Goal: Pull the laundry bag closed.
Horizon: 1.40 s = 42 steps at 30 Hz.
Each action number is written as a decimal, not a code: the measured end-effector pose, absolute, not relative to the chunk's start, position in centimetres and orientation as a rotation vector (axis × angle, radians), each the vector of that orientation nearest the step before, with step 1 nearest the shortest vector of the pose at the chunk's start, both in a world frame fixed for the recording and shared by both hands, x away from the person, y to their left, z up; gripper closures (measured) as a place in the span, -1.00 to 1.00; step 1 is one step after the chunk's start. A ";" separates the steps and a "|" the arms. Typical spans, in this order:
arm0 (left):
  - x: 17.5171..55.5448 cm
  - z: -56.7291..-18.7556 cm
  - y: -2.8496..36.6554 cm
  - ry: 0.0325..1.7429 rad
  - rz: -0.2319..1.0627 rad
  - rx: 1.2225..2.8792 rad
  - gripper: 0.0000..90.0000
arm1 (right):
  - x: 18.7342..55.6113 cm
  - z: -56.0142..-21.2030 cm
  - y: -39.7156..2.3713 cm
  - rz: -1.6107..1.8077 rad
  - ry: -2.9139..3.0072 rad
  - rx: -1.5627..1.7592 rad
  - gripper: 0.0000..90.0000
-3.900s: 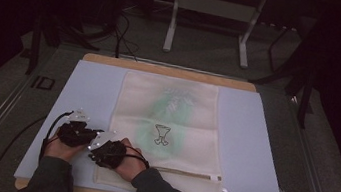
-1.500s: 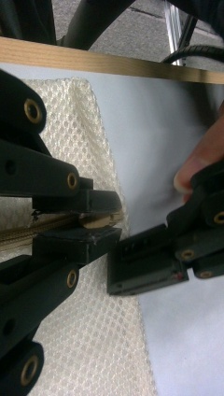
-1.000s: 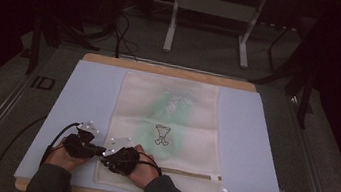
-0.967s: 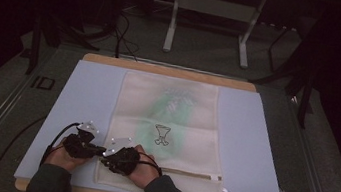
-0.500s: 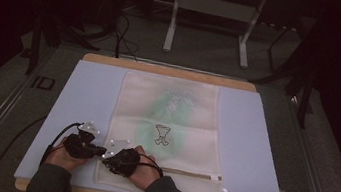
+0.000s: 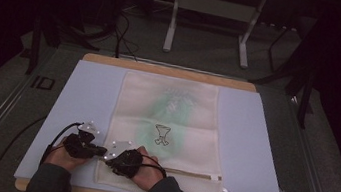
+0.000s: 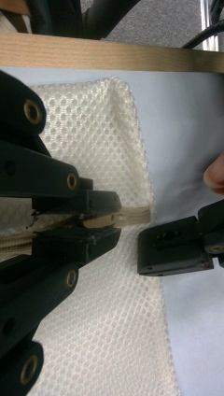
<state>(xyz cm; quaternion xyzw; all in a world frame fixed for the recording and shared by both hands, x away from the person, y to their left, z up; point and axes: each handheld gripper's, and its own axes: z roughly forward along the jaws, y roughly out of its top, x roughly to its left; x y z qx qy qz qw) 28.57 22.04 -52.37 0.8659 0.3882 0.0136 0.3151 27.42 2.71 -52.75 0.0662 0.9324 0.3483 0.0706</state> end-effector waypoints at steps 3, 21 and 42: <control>28.5 -52.4 22.0 1.020 0.039 2.278 1.00 | 27.5 -52.7 2.5 1.047 2.808 0.199 0.83; 28.6 -52.5 22.1 1.014 0.035 2.273 1.00 | 27.3 -52.5 1.5 1.014 2.813 0.193 0.83; 28.6 -52.4 22.1 1.014 0.038 2.279 1.00 | 26.9 -52.2 0.2 0.986 2.812 0.185 0.83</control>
